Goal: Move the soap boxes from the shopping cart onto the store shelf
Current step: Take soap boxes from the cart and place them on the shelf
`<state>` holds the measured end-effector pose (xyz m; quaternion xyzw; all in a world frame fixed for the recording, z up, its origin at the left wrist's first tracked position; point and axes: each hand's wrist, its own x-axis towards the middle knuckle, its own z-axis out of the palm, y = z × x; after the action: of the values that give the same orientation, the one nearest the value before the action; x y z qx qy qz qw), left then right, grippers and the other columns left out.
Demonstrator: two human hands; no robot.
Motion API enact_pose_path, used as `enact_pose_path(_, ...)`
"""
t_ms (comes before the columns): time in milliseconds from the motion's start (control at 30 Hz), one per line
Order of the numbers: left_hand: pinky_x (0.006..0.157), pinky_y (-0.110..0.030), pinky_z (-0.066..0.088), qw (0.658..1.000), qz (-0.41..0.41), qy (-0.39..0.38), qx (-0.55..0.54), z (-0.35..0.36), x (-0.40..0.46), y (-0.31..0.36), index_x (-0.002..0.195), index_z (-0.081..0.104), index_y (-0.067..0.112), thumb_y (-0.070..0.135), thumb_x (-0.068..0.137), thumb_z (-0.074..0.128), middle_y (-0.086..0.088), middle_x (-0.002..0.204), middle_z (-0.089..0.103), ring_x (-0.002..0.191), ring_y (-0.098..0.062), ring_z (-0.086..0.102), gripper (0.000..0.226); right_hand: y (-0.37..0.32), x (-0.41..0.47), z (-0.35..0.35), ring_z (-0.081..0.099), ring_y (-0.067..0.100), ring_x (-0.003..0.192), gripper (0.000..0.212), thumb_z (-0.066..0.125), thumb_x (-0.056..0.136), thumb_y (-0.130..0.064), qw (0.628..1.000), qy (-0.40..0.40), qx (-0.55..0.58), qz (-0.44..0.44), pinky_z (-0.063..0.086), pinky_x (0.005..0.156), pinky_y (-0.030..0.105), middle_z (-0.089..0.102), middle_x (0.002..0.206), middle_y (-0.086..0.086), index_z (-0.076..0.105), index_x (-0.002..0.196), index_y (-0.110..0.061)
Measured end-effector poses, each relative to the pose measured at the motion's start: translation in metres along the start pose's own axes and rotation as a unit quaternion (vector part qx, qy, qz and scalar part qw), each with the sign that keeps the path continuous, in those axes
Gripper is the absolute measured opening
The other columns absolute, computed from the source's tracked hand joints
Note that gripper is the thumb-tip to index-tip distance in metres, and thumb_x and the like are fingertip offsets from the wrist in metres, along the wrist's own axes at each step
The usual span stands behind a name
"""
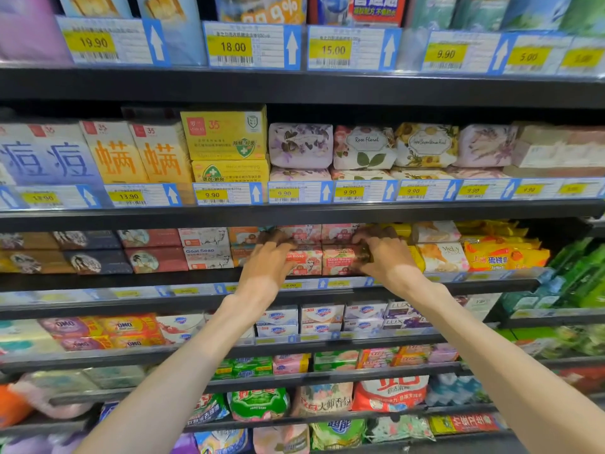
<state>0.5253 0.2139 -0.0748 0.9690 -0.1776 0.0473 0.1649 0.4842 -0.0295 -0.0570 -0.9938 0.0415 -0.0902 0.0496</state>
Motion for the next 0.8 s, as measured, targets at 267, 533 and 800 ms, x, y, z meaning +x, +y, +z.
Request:
enact_pose_path(267, 0.106, -0.044, 0.044, 1.000, 0.001, 0.005, 0.011, 0.003, 0.002, 0.000, 0.144, 0.049, 0.024, 0.031, 0.102, 0.055, -0.009, 0.139, 0.055, 0.131, -0.033, 0.046, 0.044, -0.008, 0.005, 0.006, 0.054, 0.030, 0.119, 0.047, 0.065, 0.088, -0.055, 0.998, -0.005, -0.062, 0.032, 0.042, 0.103, 0.041, 0.056, 0.132, 0.005, 0.061, 0.127, -0.031)
enact_pose_path(533, 0.092, -0.044, 0.052, 0.996, 0.043, 0.066, 0.043, -0.002, -0.016, 0.000, 0.138, 0.053, 0.014, 0.043, 0.100, 0.054, -0.010, 0.128, 0.060, 0.120, -0.032, 0.054, 0.048, -0.008, -0.025, 0.006, 0.053, 0.031, 0.102, 0.041, 0.059, 0.092, -0.047, 0.992, 0.110, -0.027, -0.061, 0.048, 0.082, 0.040, 0.062, 0.108, 0.011, 0.063, 0.118, -0.015)
enact_pose_path(800, 0.092, -0.041, 0.048, 0.979, -0.013, 0.176, 0.099, -0.024, -0.085, -0.018, 0.125, 0.060, 0.014, 0.042, 0.096, 0.058, -0.006, 0.121, 0.059, 0.115, -0.028, 0.053, 0.041, -0.075, -0.027, -0.009, 0.061, 0.019, 0.114, 0.042, 0.055, 0.096, -0.047, 0.949, 0.005, 0.100, -0.299, 0.055, 0.086, 0.036, 0.064, 0.125, -0.004, 0.056, 0.134, -0.029)
